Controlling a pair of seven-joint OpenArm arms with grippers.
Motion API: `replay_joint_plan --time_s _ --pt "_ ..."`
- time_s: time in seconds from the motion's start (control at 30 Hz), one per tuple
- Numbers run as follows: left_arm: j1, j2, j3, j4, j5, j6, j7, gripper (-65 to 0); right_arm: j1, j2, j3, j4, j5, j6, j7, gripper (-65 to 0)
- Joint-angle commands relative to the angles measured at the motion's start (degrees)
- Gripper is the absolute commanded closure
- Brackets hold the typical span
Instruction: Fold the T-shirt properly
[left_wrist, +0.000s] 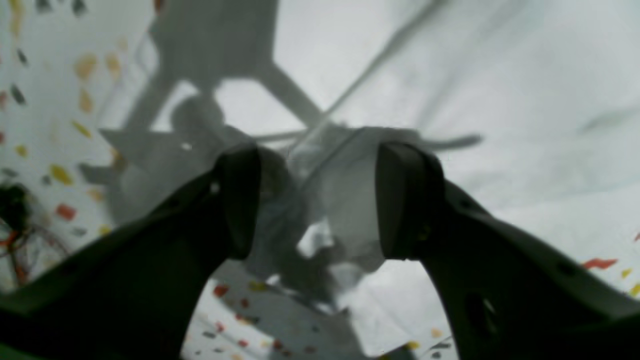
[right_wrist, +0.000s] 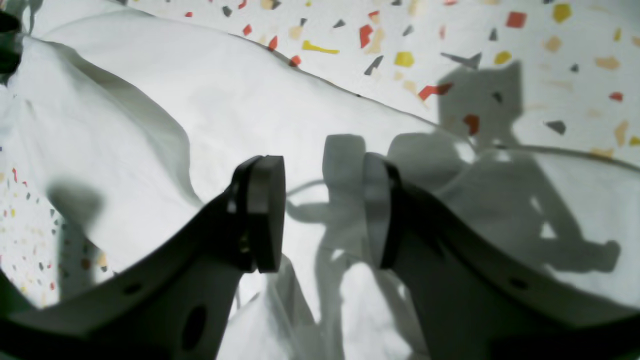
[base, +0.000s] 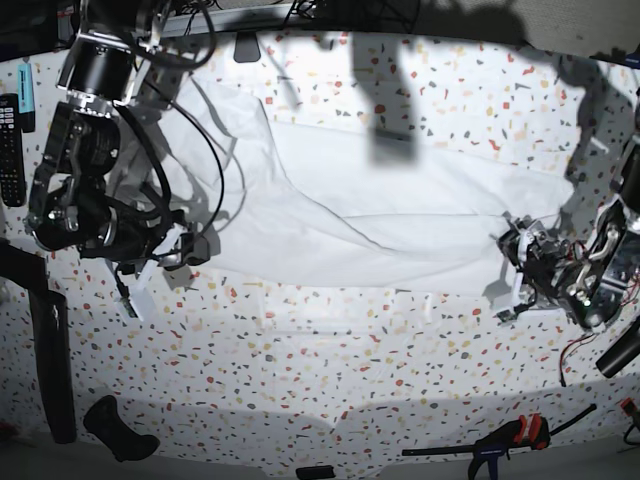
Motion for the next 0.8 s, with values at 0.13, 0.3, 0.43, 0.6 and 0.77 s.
replay_joint_plan --time_s 0.13,0.3,0.43,0.6,0.77 --pt "-5.6 2.2 -0.5 -5.1 -3.9 0.5 2.3 -34.2 1.2 0.6 0.2 1.0 0.9 0.5 1.0 -25.7" --pt "-5.5 2.5 -0.5 -5.3 -13.4 0.5 10.9 -27.6 1.2 0.6 0.2 1.0 0.9 0.5 1.0 -25.7" --pt "-5.5 2.5 -0.5 -6.1 -13.4 0.5 11.5 -27.5 1.2 0.7 0.2 1.0 0.9 0.5 1.0 -25.7" --pt "-5.8 1.9 -0.5 -6.3 -20.4 0.5 19.0 -27.5 1.2 0.7 0.2 1.0 0.9 0.5 1.0 -25.7" --pt "-7.0 -0.2 -0.5 -6.3 -31.2 0.5 27.0 -27.5 1.2 0.7 0.2 1.0 0.9 0.5 1.0 -25.7"
